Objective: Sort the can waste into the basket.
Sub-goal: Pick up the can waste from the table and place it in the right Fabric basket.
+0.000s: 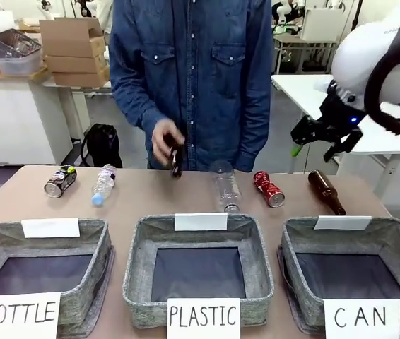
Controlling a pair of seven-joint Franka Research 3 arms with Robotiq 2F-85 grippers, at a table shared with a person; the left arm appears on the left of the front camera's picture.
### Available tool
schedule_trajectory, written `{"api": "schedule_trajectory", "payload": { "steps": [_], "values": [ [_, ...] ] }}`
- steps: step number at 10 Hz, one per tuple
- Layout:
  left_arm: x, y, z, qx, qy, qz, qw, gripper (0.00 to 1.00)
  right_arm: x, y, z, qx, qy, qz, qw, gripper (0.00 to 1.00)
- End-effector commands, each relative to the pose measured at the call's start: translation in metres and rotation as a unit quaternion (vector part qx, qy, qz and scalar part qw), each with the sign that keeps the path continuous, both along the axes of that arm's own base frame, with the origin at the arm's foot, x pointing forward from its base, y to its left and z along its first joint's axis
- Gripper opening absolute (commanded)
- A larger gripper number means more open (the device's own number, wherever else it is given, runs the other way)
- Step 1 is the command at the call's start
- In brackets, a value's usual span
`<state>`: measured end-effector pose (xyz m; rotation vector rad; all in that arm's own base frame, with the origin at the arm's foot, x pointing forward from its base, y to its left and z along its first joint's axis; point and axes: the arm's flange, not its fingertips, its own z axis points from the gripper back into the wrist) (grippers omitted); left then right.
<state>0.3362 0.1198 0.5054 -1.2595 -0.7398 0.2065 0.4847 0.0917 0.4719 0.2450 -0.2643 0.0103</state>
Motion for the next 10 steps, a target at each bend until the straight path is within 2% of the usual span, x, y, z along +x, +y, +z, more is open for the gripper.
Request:
{"api": "schedule_trajectory", "payload": {
  "steps": [1, 2, 3, 5, 7, 10],
  "values": [
    [0.001, -0.001, 0.0, -0.002, -0.016, 0.0, 1.0, 1.0, 0.054, 0.021, -0.038, -0.026, -0.041, 0.024, 0.999, 1.0],
    [0.001, -0.001, 0.0, -0.002, -0.016, 0.0, 1.0, 1.0, 0.071, 0.027, -0.058, -0.023, -0.028, 0.038, 0.999, 1.0],
    [0.001, -0.001, 0.0, -0.002, -0.016, 0.0, 1.0, 1.0, 0.083, 0.029, -0.076, -0.015, -0.035, 0.045, 0.998, 1.0],
    [0.001, -0.001, 0.0, -0.002, -0.016, 0.0, 1.0, 1.0, 0.106, 0.042, -0.121, -0.051, -0.039, 0.075, 0.995, 1.0],
    [0.001, -0.001, 0.0, -0.002, -0.016, 0.0, 1.0, 1.0, 0.123, 0.049, -0.159, -0.063, 0.001, 0.08, 0.995, 1.0],
    [0.001, -0.001, 0.0, -0.002, -0.016, 0.0, 1.0, 1.0, 0.122, 0.047, -0.17, -0.059, 0.024, 0.076, 0.995, 1.0]
  ]
}}
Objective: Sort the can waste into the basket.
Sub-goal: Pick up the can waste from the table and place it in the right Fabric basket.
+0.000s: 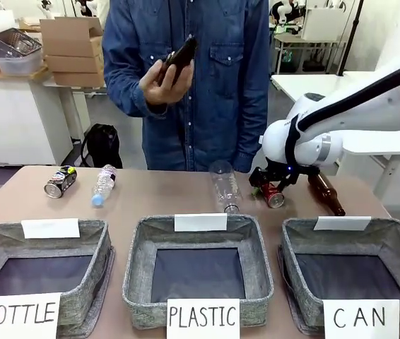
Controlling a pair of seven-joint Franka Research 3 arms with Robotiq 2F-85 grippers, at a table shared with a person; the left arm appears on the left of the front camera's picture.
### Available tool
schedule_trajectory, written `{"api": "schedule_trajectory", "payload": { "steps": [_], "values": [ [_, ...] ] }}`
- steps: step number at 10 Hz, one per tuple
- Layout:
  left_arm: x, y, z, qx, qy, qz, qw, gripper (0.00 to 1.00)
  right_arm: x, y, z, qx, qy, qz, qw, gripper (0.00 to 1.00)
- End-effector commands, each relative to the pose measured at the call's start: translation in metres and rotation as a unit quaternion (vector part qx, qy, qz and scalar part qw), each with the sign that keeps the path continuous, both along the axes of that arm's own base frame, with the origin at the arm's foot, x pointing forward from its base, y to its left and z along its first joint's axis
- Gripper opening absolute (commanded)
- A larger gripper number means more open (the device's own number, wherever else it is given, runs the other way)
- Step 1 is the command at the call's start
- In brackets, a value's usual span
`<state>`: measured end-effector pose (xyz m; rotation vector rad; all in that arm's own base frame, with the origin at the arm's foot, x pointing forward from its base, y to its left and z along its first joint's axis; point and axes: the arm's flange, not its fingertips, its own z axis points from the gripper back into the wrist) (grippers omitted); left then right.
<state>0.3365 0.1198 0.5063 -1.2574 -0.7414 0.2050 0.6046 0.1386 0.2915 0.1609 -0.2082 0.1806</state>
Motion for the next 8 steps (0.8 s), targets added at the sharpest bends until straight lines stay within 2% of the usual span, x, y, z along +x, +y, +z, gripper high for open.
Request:
{"api": "schedule_trajectory", "payload": {
  "steps": [1, 2, 3, 4, 5, 6, 7, 8],
  "values": [
    [0.0007, -0.0014, -0.0006, -0.003, -0.016, 0.0, 1.0, 1.0, 0.0007, -0.0021, 0.0118, -0.016, 0.01, -0.007, 1.0, 1.0],
    [0.0007, -0.0014, -0.0006, -0.003, -0.016, 0.0, 1.0, 1.0, 0.0011, -0.0007, 0.0118, -0.025, 0.022, 0.0, 0.999, 1.0],
    [0.0007, -0.0014, -0.0006, -0.003, -0.016, 0.0, 1.0, 1.0, 0.0001, -0.0002, 0.0124, -0.016, 0.027, 0.008, 0.999, 0.4],
    [0.0007, -0.0014, -0.0006, -0.003, -0.016, 0.0, 1.0, 1.0, 0.001, 0.0012, 0.0136, -0.012, 0.026, 0.005, 1.0, 0.4],
    [0.0007, -0.0014, -0.0006, -0.003, -0.016, 0.0, 1.0, 1.0, 0.0018, 0.0037, 0.0144, -0.019, 0.026, 0.008, 0.999, 0.0],
    [0.0007, -0.0014, -0.0006, -0.003, -0.016, 0.0, 1.0, 1.0, 0.0019, 0.0047, 0.015, -0.019, 0.026, 0.01, 0.999, 0.35],
    [0.0007, -0.0014, -0.0006, -0.003, -0.016, 0.0, 1.0, 1.0, 0.0018, 0.0044, 0.0161, -0.022, 0.027, 0.01, 0.999, 0.0],
    [0.0007, -0.0014, -0.0006, -0.003, -0.016, 0.0, 1.0, 1.0, 0.0008, 0.0021, 0.0184, -0.02, 0.026, 0.01, 0.999, 0.0]
  ]
}}
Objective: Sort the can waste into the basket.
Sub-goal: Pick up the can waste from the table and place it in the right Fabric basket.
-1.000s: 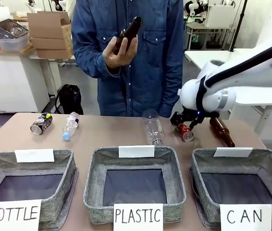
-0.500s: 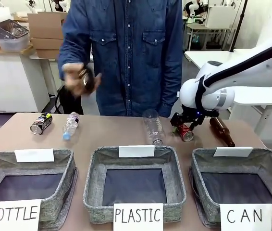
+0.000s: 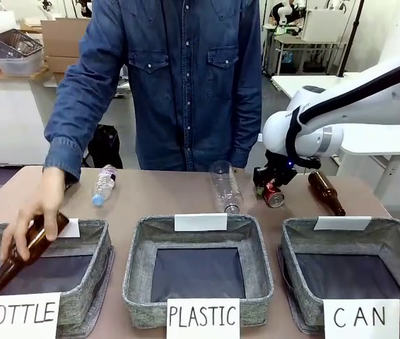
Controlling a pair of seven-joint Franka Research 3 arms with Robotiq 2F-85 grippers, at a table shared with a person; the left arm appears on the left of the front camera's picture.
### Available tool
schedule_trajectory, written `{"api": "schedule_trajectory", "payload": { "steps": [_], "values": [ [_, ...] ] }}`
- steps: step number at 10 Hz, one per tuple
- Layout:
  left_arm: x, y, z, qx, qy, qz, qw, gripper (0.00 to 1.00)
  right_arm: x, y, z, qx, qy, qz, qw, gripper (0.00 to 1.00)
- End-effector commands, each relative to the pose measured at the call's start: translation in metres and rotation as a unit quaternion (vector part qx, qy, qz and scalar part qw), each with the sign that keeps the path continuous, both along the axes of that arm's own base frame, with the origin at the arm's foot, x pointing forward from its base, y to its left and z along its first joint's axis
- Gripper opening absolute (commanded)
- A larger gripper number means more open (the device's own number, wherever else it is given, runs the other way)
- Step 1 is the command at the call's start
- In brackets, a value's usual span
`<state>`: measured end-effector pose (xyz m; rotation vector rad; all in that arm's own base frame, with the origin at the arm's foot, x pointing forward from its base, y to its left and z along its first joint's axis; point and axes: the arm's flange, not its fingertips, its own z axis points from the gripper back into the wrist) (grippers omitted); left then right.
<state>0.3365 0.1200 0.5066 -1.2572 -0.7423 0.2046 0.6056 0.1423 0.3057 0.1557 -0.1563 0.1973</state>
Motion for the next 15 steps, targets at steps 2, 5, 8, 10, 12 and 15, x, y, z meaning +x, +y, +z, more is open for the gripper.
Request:
{"api": "schedule_trajectory", "payload": {
  "steps": [2, 5, 8, 10, 12, 15],
  "values": [
    [0.001, -0.002, -0.001, -0.004, -0.015, -0.001, 1.0, 1.0, -0.001, -0.005, 0.005, -0.008, 0.001, -0.004, 1.0, 0.0],
    [0.001, -0.002, -0.001, -0.004, -0.015, -0.001, 1.0, 1.0, -0.002, -0.007, 0.012, 0.003, 0.004, -0.016, 1.0, 0.0],
    [0.001, -0.002, -0.001, -0.004, -0.015, -0.001, 1.0, 1.0, -0.003, -0.007, 0.021, -0.004, 0.0, -0.01, 1.0, 0.0],
    [0.001, -0.002, -0.001, -0.004, -0.015, -0.001, 1.0, 1.0, -0.008, -0.009, 0.033, -0.012, 0.011, -0.011, 1.0, 0.0],
    [0.001, -0.002, -0.001, -0.004, -0.015, -0.001, 1.0, 1.0, -0.064, -0.052, 0.113, 0.041, 0.065, -0.037, 0.996, 0.0],
    [0.001, -0.002, -0.001, -0.004, -0.015, -0.001, 1.0, 1.0, -0.194, -0.106, 0.177, 0.025, 0.018, 0.131, 0.991, 0.0]
  ]
}}
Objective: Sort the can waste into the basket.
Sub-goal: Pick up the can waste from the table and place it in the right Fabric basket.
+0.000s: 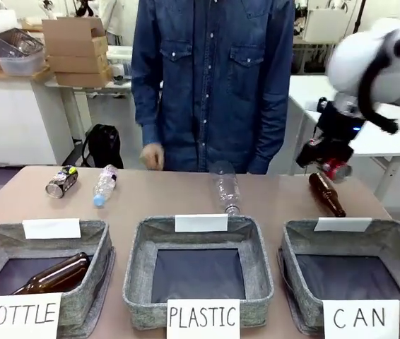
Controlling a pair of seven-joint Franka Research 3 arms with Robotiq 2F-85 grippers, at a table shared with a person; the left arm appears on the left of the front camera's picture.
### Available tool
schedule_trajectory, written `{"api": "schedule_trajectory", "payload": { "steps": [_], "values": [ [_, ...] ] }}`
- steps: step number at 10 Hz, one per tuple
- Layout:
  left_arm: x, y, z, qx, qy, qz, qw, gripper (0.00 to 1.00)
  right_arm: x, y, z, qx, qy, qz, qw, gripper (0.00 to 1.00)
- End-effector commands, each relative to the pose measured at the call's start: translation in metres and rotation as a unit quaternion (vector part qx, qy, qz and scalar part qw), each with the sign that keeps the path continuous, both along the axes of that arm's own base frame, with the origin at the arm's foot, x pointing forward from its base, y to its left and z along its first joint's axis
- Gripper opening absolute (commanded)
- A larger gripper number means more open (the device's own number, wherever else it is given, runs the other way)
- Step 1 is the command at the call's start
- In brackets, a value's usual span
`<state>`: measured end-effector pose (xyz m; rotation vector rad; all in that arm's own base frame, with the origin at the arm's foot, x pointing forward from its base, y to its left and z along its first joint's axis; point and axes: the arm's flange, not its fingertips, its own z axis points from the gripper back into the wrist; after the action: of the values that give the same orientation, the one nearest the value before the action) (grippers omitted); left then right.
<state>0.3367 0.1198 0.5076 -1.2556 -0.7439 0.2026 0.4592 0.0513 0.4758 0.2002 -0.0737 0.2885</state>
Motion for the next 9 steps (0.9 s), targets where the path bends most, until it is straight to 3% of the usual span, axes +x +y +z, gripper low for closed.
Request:
{"api": "schedule_trajectory", "payload": {
  "steps": [1, 2, 4, 7, 9],
  "values": [
    [0.001, -0.001, -0.002, -0.005, -0.014, -0.001, 1.0, 1.0, -0.08, -0.016, 0.01, 0.047, -0.012, 0.162, 0.986, 0.0],
    [0.001, -0.001, -0.002, -0.005, -0.014, -0.001, 1.0, 1.0, -0.111, -0.01, 0.011, 0.072, -0.023, 0.228, 0.971, 0.0],
    [0.001, -0.001, -0.002, -0.005, -0.014, -0.001, 1.0, 1.0, -0.156, 0.006, 0.008, 0.058, -0.039, 0.305, 0.95, 0.0],
    [0.001, -0.001, -0.002, -0.005, -0.014, -0.001, 1.0, 1.0, -0.162, 0.015, 0.0, 0.051, -0.002, 0.31, 0.949, 0.0],
    [0.001, -0.001, -0.002, -0.005, -0.014, -0.001, 1.0, 1.0, -0.162, 0.016, 0.0, 0.043, -0.003, 0.302, 0.952, 0.0]
  ]
}}
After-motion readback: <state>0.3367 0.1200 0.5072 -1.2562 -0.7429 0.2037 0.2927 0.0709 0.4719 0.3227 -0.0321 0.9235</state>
